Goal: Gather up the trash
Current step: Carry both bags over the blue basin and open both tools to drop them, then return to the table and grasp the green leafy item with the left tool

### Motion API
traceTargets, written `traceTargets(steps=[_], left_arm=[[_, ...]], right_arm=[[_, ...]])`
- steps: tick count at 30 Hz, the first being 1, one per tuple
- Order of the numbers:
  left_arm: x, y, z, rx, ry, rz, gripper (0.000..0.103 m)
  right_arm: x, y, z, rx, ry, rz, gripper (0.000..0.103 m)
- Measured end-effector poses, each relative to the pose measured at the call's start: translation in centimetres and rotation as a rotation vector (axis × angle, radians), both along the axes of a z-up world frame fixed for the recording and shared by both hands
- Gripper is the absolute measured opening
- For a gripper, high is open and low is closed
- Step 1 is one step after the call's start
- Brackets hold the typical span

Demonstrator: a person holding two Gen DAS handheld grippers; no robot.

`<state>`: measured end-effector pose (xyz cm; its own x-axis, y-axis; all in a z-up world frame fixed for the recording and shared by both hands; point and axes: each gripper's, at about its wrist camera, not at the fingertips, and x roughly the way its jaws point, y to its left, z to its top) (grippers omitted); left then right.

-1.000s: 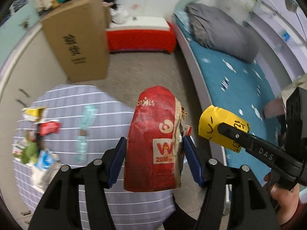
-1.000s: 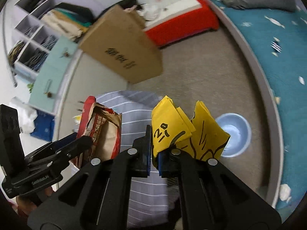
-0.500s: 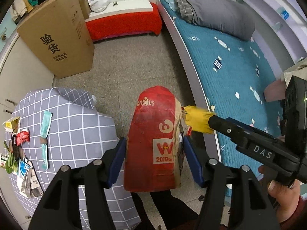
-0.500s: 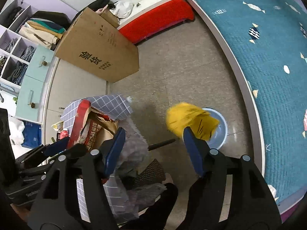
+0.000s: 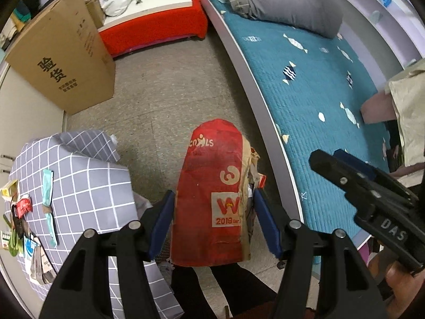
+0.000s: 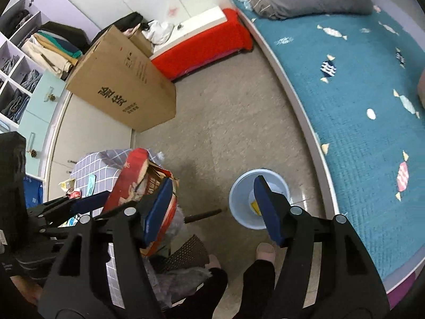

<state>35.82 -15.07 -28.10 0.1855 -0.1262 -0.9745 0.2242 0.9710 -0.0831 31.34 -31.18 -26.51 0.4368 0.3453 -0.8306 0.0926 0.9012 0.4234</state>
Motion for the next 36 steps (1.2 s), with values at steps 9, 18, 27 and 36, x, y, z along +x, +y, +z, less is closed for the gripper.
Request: traceTargets(steps=[9, 18, 27, 36], left_arm=[[0.2, -2.3, 0.2, -0.019, -0.012, -0.044, 0.062], [-0.4, -3.0, 0.9, -0.063, -0.035, -0.020, 0.076], [-2.0, 0.7, 2.9, -0.041, -0.100, 0.052, 0.076], [-4.1, 9.0, 5.4, -0.023, -0.167, 0.218, 0.076]], right_arm=[[-1.6, -1.9, 2.1, -0.033, -0.079, -0.052, 0.064], [-2.4, -2.9, 3.1, -0.041, -0.099, -0.076, 0.065], [-2.8, -0.2, 3.6, -0.029, -0.110, -0.002, 0.066], [-2.2, 8.5, 5.2, -0.025, -0.152, 0.180, 0.066]])
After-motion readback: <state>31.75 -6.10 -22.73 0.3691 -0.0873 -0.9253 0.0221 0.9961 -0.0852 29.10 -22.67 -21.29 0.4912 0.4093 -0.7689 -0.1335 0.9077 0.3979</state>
